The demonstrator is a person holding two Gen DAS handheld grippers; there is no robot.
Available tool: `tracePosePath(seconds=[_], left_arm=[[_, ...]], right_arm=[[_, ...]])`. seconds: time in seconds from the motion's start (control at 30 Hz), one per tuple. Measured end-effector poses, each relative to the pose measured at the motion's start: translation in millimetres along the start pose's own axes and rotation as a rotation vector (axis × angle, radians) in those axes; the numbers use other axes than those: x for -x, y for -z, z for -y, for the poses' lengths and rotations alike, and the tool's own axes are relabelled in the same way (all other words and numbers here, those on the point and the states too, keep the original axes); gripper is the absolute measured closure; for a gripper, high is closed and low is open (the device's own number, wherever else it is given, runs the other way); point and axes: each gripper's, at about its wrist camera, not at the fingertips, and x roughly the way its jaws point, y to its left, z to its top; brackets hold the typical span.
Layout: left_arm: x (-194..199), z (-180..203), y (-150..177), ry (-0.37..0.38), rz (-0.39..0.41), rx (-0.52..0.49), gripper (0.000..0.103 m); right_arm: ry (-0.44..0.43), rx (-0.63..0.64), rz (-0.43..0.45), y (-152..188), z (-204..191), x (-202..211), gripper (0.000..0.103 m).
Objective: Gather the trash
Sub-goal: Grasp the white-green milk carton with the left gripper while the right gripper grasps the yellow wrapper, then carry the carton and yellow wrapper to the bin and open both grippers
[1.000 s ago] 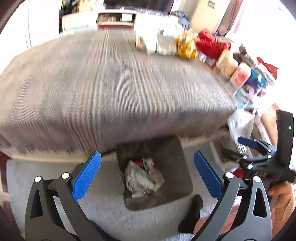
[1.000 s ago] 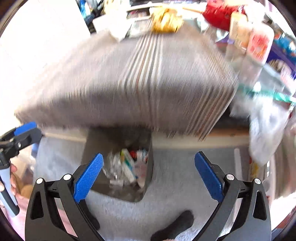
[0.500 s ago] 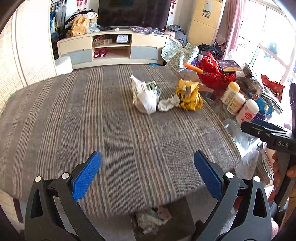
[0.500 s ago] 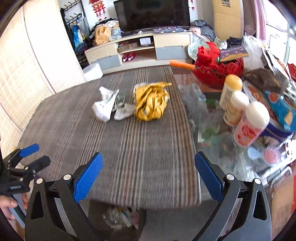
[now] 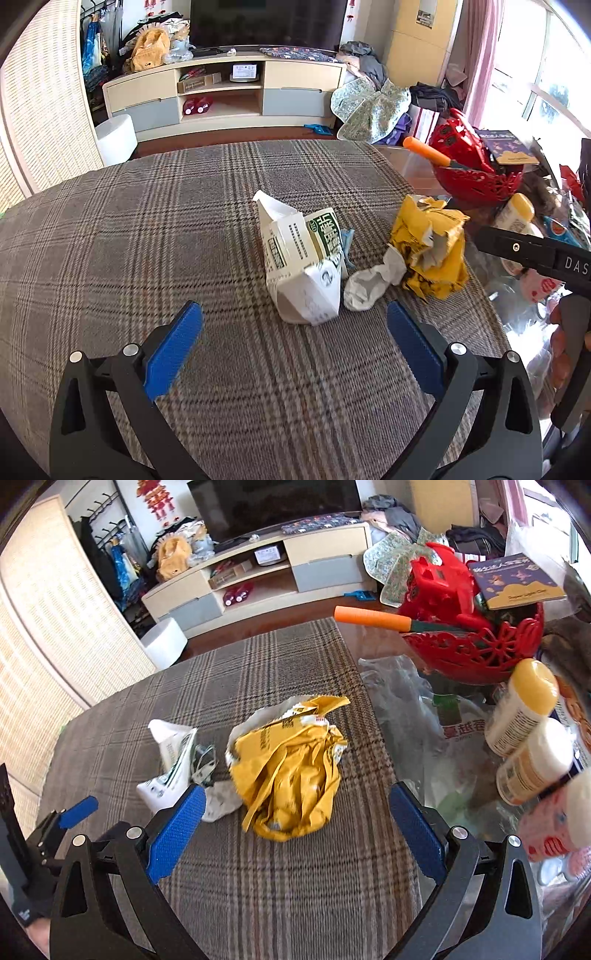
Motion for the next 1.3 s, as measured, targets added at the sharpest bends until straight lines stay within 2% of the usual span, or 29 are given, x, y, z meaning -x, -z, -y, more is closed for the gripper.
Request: tracePosePath(seconds=[0.17, 0.4, 0.43, 0.47, 0.53, 0.6, 0.73, 0.93, 1.07, 1.2, 1.3], left_arm=[[-29, 0, -9, 0.002, -0.031, 0.008, 0.008], [-56, -5, -11, 0.012, -0.061, 0.013, 0.01], [-57, -6, -11, 0.019, -0.062, 0.009, 0.017], [-59, -6, -11, 0.026, -0.065, 0.004, 0.028], [-61, -4, -10, 0.045, -0.081, -0.006, 0.043], [-61, -2, -9, 0.057, -0.086, -0.018, 0.046], [-53, 1, -8, 0.05, -0.073, -0.035, 0.047], [-22, 2, -9, -0.004, -0.034, -0.063, 0.048], [12, 3, -13, -0.03, 0.007, -0.057, 0.048], [61, 6, -14, -0.06, 0.052, -0.06, 0.048], [113, 10, -10, -0.081, 0.105, -0.064, 0.048]], right_arm=[[-0.022, -0.044, -0.043, -8, 5, -29, 0.004], [-0.025, -0.017, -0.073, -7, -2, -54, 0.005], [-0.031, -0.022, -0.075, -8, -1, -57, 0.008], [-0.051, -0.028, -0.072, -8, 0, -58, 0.017], [-0.084, -0.033, -0.07, -8, 0, -60, 0.023], [-0.076, -0.015, -0.059, -9, -3, -58, 0.035], [-0.062, 0.023, -0.062, -9, -6, -53, 0.042], [-0.024, 0.044, -0.03, -6, -9, -33, 0.045], [-0.023, 0.067, 0.013, -8, -17, 3, 0.045], [-0.023, 0.102, 0.065, -8, -32, 50, 0.045], [-0.025, 0.134, 0.115, -2, -48, 95, 0.045]])
